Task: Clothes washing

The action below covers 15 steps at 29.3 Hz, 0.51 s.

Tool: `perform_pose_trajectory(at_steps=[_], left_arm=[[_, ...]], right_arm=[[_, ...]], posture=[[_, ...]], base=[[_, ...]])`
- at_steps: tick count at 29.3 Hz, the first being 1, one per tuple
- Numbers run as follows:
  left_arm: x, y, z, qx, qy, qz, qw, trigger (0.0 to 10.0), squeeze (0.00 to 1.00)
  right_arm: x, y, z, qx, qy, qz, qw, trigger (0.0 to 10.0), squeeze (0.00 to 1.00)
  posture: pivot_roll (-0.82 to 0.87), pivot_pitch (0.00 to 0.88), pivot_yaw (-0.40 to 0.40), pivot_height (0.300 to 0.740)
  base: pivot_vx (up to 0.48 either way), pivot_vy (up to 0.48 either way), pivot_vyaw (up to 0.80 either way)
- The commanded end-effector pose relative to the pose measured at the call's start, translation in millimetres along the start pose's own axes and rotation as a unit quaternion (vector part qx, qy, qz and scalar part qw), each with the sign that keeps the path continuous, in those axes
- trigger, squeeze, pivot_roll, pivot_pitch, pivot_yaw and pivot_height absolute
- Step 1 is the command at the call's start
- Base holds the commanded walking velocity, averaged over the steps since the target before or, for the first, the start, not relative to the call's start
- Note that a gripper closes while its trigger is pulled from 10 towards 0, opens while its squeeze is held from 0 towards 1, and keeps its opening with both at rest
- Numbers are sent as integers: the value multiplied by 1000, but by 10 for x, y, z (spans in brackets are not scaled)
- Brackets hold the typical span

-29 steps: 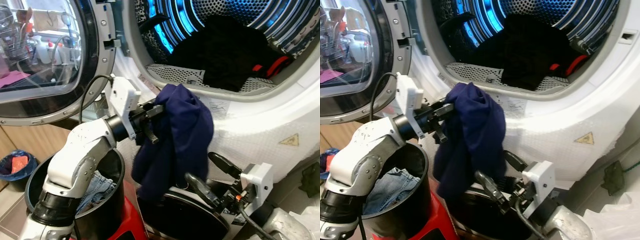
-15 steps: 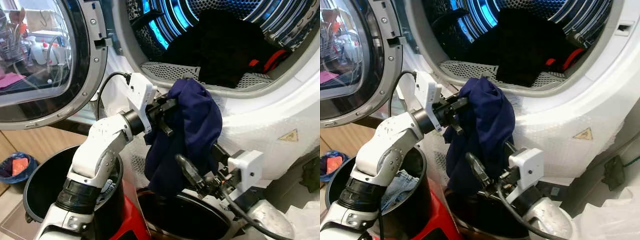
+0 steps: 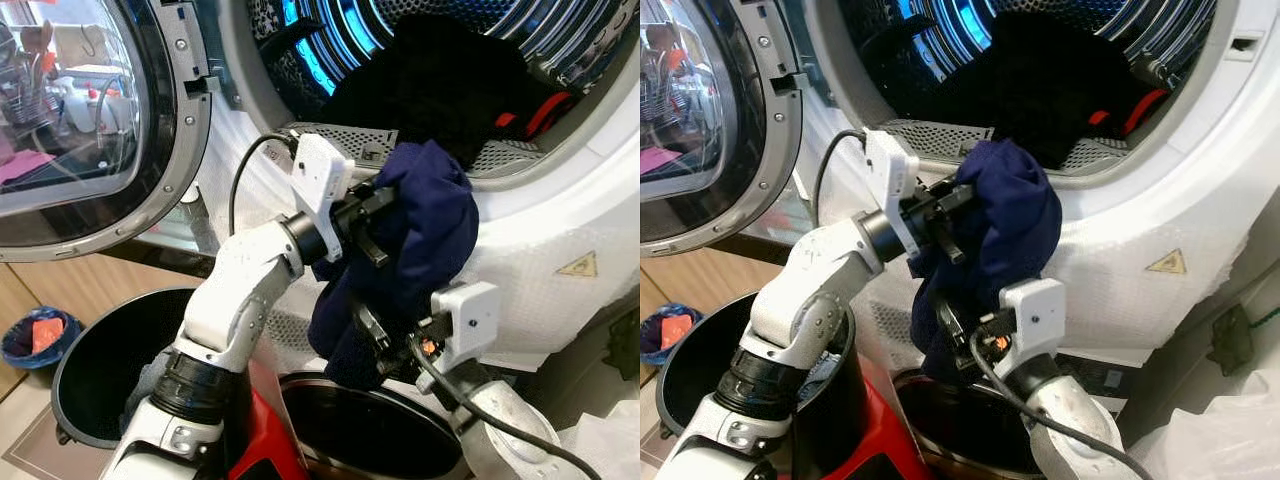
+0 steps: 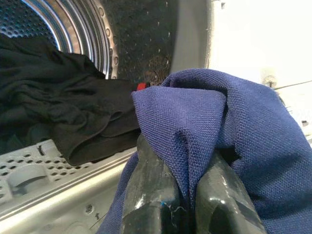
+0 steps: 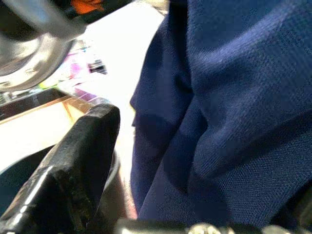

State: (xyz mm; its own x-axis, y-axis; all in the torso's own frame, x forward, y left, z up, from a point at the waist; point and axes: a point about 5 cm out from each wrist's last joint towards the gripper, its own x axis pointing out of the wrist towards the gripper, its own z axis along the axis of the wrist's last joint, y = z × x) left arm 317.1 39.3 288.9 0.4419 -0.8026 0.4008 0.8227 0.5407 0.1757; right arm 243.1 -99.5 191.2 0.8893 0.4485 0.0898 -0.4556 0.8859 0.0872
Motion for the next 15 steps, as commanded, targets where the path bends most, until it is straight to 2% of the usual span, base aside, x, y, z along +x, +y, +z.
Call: perform_pose_trajectory(at_steps=[1,2,4,5,6,7,8,9,10,11,15], left_arm=[[81,-32,127,28,-22,-8,999,10000,0],[93,-35,124,29,-21,-4,999,10000,0],[141,-56,130,30,-28,2,999,10000,0],[170,-63,114,26,-26,9,999,10000,0],[170,-63,114,26,-26,9,999,10000,0],[190,-76,103,21,-26,10,999,10000,0],[219,-94,98,22,-27,11,999,10000,0],[219,-94,98,22,-27,11,999,10000,0],[230,-99,100,22,-29,12,999,10000,0],[251,-108,107,20,-31,15,999,10000,0],[296,-142,106,17,-35,18,999,10000,0]], right_arm=[[31,-26,-14,0,8,-15,1000,10000,0],[43,-26,-15,1,9,-17,1000,10000,0],[81,-23,-18,12,11,-24,1000,7294,0],[101,-14,-15,16,12,-24,1000,6275,0],[101,-14,-15,16,12,-24,1000,6275,0],[118,-10,-14,18,13,-26,999,4627,0],[135,-5,-15,24,14,-27,999,2353,0],[135,-5,-15,24,14,-27,999,2353,0],[141,-6,-14,25,14,-29,999,1490,0],[153,-15,-12,25,15,-35,999,0,0],[173,-47,14,31,11,-48,998,0,0]], posture=[[-81,90,44,740],[-81,90,44,740],[-78,89,46,740],[-78,89,46,740],[-78,89,46,740],[-79,89,46,740],[-78,88,46,740],[-78,88,46,740],[-78,88,46,740],[-80,87,47,740],[-84,83,50,740]], base=[[0,0,0],[0,0,0],[0,0,0],[0,0,0],[0,0,0],[0,0,0],[0,0,0],[0,0,0],[0,0,0],[0,0,0],[0,0,0]])
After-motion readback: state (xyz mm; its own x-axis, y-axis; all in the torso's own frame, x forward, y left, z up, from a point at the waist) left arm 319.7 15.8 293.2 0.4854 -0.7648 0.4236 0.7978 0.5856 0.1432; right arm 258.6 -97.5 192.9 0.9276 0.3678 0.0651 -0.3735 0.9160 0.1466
